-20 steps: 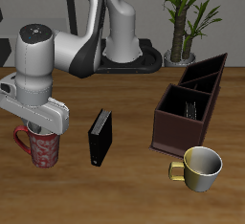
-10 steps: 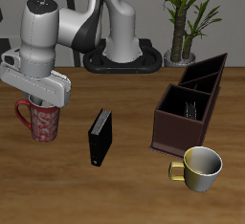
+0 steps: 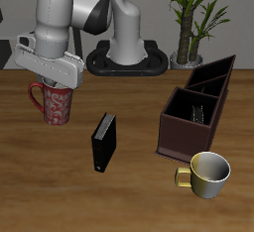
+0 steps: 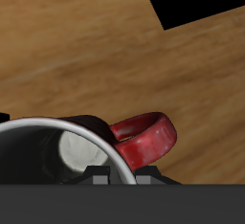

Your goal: Place the yellow book into the left desk caddy's right compartment and place the red mug into the left desk caddy's left compartment

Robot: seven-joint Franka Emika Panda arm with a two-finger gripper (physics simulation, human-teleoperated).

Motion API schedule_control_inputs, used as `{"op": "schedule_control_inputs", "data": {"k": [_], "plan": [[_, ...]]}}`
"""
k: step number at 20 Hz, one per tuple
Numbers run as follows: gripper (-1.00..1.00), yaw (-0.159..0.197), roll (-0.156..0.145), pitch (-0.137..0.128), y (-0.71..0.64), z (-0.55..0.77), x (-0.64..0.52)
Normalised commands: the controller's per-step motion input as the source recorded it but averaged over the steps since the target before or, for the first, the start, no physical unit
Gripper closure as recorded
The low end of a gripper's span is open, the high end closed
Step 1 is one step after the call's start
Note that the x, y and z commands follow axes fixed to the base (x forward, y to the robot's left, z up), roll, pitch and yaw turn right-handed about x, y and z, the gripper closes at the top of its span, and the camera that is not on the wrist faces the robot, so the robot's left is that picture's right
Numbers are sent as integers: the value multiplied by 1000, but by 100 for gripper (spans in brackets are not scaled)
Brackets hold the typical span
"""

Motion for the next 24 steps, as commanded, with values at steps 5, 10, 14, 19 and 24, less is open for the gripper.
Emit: {"op": "schedule_control_inputs", "data": {"k": [5, 10, 14, 19, 24], "plan": [[100, -32, -13, -98, 233, 156, -468], [100, -50, -74, -144, 80, 325, -686], [100, -59, 15, -17, 185, 43, -404], [100, -12, 0, -22, 329, -189, -326], [100, -77, 60, 11, 128, -82, -258]]}}
